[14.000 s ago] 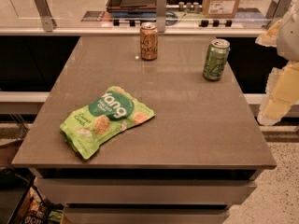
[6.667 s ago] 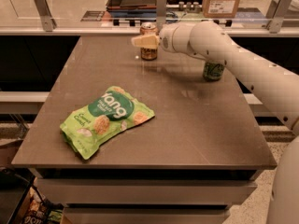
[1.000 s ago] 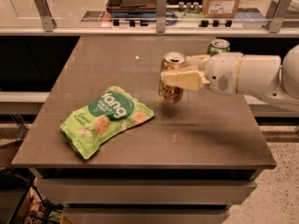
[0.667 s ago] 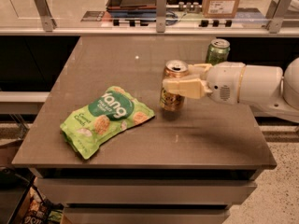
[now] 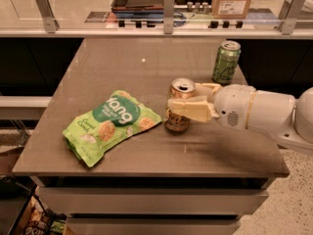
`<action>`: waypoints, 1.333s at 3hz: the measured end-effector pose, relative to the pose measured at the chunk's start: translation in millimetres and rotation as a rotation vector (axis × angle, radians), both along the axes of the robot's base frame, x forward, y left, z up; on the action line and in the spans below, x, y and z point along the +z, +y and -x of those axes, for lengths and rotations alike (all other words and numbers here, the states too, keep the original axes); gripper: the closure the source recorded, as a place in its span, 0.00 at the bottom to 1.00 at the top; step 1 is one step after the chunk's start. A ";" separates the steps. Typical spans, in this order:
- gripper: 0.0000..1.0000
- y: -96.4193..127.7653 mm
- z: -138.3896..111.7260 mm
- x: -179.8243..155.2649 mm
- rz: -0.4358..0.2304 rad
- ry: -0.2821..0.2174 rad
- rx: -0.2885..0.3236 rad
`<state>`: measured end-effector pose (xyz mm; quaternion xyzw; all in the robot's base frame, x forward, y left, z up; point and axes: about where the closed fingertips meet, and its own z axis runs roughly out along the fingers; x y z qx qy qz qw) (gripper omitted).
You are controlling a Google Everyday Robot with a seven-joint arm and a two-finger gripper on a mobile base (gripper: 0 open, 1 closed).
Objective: Move orange can near green rice chip bag
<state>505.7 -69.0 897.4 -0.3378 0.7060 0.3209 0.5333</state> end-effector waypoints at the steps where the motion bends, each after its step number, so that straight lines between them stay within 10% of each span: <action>1: 1.00 5.4 8.3 -3.1 0.013 -0.009 -0.004; 2: 1.00 14.2 14.1 -3.1 0.043 -0.012 -0.005; 4: 0.59 18.1 14.7 -1.9 0.045 -0.014 0.003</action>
Offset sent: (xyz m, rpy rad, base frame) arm -0.0206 0.0206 -0.0035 -0.0805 -0.0140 -0.0135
